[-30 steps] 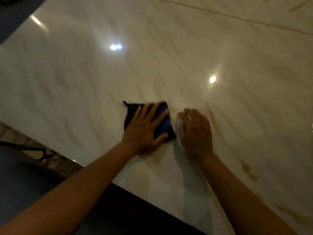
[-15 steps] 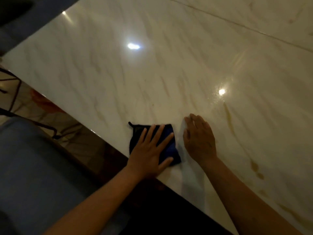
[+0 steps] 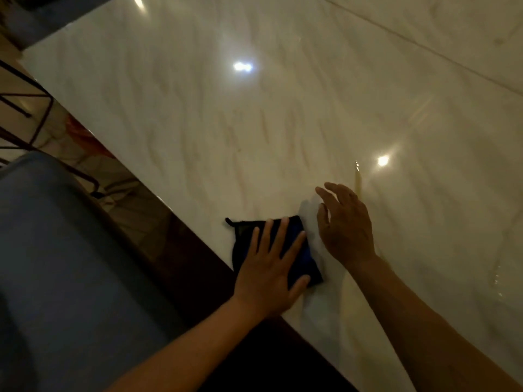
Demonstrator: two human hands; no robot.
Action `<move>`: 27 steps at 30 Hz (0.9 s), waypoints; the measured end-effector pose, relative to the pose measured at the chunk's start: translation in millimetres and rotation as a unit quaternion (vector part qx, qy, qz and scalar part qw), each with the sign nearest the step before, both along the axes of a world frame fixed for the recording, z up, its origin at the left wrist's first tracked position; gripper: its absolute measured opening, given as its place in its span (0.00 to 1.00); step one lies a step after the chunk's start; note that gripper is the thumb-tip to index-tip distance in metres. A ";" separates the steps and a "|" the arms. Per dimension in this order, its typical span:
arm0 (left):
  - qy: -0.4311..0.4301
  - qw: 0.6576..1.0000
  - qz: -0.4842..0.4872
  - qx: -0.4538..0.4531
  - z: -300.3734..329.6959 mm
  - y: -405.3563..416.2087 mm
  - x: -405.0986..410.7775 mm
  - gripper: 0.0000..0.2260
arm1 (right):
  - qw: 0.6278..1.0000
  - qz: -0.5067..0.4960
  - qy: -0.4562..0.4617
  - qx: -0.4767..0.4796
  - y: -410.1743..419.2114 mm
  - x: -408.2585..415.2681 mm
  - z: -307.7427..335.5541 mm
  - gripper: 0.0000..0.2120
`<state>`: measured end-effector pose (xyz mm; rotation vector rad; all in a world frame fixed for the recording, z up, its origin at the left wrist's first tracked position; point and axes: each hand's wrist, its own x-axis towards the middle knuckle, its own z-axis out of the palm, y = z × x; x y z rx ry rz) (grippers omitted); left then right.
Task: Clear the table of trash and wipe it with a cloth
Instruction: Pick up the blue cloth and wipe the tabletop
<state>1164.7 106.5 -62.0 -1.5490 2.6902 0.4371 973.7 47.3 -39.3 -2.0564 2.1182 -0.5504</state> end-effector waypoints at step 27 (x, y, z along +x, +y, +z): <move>-0.055 0.998 0.015 -0.037 -3.5 -179.8 -193.9 0.36 | 0.996 -0.088 -0.006 -0.022 7.2 -180.7 -19.9 0.15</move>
